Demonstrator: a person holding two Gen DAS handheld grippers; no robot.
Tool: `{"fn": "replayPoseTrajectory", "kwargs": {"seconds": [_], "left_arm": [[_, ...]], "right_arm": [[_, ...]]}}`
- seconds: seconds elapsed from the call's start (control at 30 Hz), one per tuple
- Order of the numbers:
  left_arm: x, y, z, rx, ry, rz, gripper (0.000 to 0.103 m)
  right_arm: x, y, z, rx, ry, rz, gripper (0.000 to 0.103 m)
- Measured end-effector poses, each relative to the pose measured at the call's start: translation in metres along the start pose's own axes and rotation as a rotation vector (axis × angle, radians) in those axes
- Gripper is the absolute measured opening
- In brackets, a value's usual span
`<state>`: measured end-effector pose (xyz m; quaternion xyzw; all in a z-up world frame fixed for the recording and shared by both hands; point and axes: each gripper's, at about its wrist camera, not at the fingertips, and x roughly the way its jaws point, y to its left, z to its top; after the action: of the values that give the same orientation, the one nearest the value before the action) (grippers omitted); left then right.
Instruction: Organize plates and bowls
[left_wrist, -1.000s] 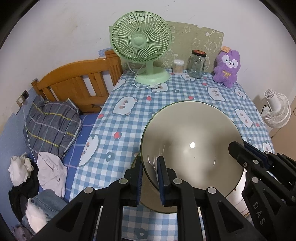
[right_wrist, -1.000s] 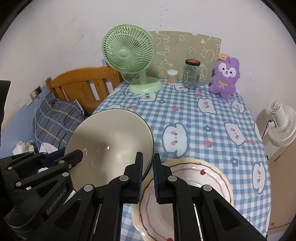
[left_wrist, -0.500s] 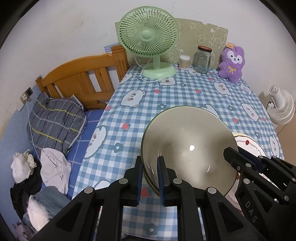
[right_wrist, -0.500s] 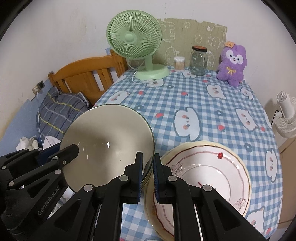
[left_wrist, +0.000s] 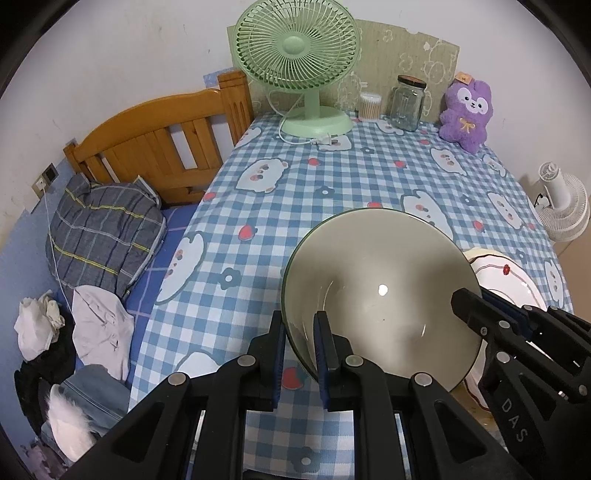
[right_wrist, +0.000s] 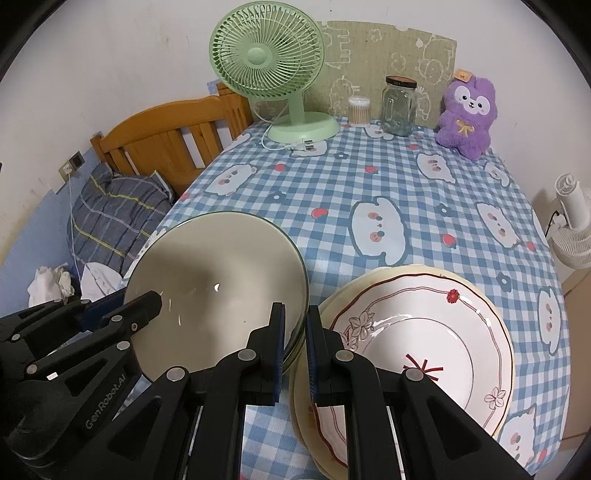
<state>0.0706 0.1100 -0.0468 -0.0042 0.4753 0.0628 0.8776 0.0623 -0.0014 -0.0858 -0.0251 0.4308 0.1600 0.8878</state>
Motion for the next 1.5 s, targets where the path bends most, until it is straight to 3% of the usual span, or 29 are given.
{"fn": "replayPoseTrajectory", "kwargs": {"seconds": [0.4, 0.47, 0.53, 0.57, 0.7, 0.8, 1.0, 1.23, 1.5], "left_arm": [[0.008, 0.004, -0.002, 0.016, -0.019, -0.02, 0.013], [0.008, 0.004, -0.003, 0.021, -0.028, -0.023, 0.018], [0.006, 0.001, -0.004, 0.044, -0.055, -0.011, 0.029], [0.006, 0.001, -0.004, 0.049, -0.061, -0.01, 0.032], [0.005, 0.006, -0.001, 0.034, -0.065, -0.028, 0.038], [0.009, 0.011, -0.001, 0.021, -0.052, -0.033, 0.048], [0.013, 0.004, -0.001, 0.066, -0.049, -0.044, 0.057], [0.009, 0.003, 0.003, 0.087, -0.097, -0.051, 0.074], [0.022, 0.005, 0.007, 0.088, -0.069, -0.053, 0.081]], "right_arm": [[0.005, 0.001, 0.001, -0.011, -0.003, 0.008, 0.017], [0.005, 0.0, 0.002, -0.003, 0.001, 0.026, 0.019], [0.005, 0.001, 0.003, -0.009, 0.012, 0.056, 0.029], [0.004, 0.002, 0.003, -0.01, 0.01, 0.065, 0.041], [-0.003, 0.003, 0.004, -0.033, -0.028, 0.018, 0.056], [-0.003, 0.0, 0.007, -0.02, -0.016, 0.03, 0.059], [0.001, 0.0, 0.014, -0.011, 0.016, 0.071, 0.064], [0.008, 0.009, 0.023, -0.069, 0.001, 0.077, 0.075], [0.032, 0.007, 0.034, -0.085, 0.041, 0.075, 0.078]]}}
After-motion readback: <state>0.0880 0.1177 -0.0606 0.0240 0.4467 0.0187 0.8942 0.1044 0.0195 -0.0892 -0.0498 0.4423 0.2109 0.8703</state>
